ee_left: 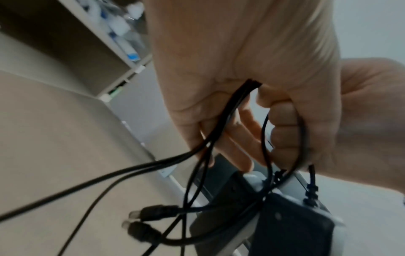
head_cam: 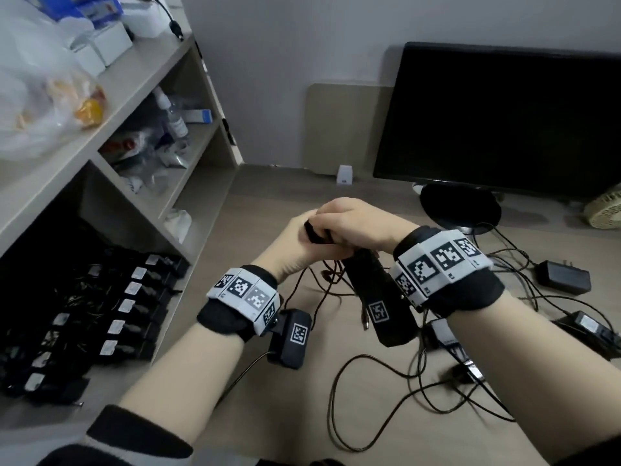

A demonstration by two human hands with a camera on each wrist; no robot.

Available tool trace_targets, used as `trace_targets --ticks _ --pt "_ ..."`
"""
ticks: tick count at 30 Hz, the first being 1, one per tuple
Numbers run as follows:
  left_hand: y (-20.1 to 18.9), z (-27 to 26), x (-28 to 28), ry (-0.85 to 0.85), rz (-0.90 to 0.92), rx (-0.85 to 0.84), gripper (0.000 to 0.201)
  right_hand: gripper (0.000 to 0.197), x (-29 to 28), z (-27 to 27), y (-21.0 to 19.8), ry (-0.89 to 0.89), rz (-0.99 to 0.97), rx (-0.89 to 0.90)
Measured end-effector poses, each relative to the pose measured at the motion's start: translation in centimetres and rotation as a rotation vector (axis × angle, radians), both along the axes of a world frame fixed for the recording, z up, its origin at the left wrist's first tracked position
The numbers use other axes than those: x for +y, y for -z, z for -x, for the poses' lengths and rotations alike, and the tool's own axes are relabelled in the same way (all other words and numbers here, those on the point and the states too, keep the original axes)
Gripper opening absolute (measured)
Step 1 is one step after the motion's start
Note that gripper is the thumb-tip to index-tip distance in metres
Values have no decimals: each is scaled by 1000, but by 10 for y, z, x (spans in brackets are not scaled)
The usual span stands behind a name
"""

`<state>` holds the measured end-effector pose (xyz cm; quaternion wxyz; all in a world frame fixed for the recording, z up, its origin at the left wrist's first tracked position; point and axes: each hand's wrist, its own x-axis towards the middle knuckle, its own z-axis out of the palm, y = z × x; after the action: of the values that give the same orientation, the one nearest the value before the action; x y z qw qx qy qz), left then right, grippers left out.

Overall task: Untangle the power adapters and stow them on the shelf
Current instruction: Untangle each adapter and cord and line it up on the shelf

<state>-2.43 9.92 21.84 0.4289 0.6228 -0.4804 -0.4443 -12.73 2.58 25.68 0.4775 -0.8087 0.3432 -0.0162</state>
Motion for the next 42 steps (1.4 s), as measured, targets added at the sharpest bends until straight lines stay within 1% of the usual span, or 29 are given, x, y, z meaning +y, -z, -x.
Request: trace_targets --ticks 2,4,6,7,10,12,15,17,19,20,24,26,27,28,29,30,31,32,33,34,35,37,40,42 --pt "6 -12 14 -5 -71 -6 25 30 9 -13 2 -31 -20 -2" --pt "11 -28 30 -43 -128 -2 9 29 16 -26 1 -48 -84 -55" --pt "12 -50 49 -131 -170 39 19 29 25 -42 0 -59 -161 -123" --pt "12 -62 59 -183 -190 31 22 29 29 -49 0 -60 -202 -155" --pt "7 -99 90 -289 -251 -93 21 23 46 -72 5 -73 -266 -211" --pt "2 -119 109 -331 -277 -133 20 23 57 -87 12 -80 -227 -229" --pt "-12 -138 130 -376 -280 -86 14 29 73 -108 25 -50 -166 -271" --pt "-22 -144 137 -436 -229 15 4 31 85 -117 36 -33 -122 -274" --pt "-27 -146 139 -539 -171 115 13 32 100 -124 45 -62 -100 -272" --pt "-27 -146 138 -586 -167 121 17 32 107 -128 47 -92 -76 -264" --pt "-18 -139 133 -725 -280 40 29 27 123 -143 50 -202 29 -204" --pt "-18 -141 131 -788 -259 -19 38 27 125 -150 52 -252 59 -179" --pt "-20 -143 131 -800 -234 -74 41 28 126 -152 54 -269 54 -167" --pt "-23 -145 132 -787 -216 -172 43 29 126 -153 57 -277 36 -158" --pt "-24 -148 133 -748 -217 -315 46 30 127 -154 61 -279 8 -150" --pt "-25 -152 134 -683 -232 -495 48 31 127 -154 64 -280 -18 -142" --pt "-26 -156 136 -595 -279 -682 50 30 128 -154 69 -284 -41 -122" --pt "-26 -160 137 -495 -357 -830 53 30 130 -153 75 -291 -62 -92" --pt "-27 -162 137 -394 -458 -926 55 30 132 -152 82 -304 -83 -59" --pt "-25 -165 136 -304 -571 -965 58 29 135 -152 89 -318 -105 -33" --pt "-24 -166 134 -234 -684 -965 62 27 138 -152 96 -330 -136 -17" --pt "-18 -169 129 -139 -836 -968 65 24 146 -155 110 -339 -210 -14" --pt "-9 -175 123 -68 -991 -1047 51 25 165 -167 127 -329 -327 -32" --pt "-7 -180 125 -70 -1104 -1007 47 26 181 -175 136 -322 -415 -39"
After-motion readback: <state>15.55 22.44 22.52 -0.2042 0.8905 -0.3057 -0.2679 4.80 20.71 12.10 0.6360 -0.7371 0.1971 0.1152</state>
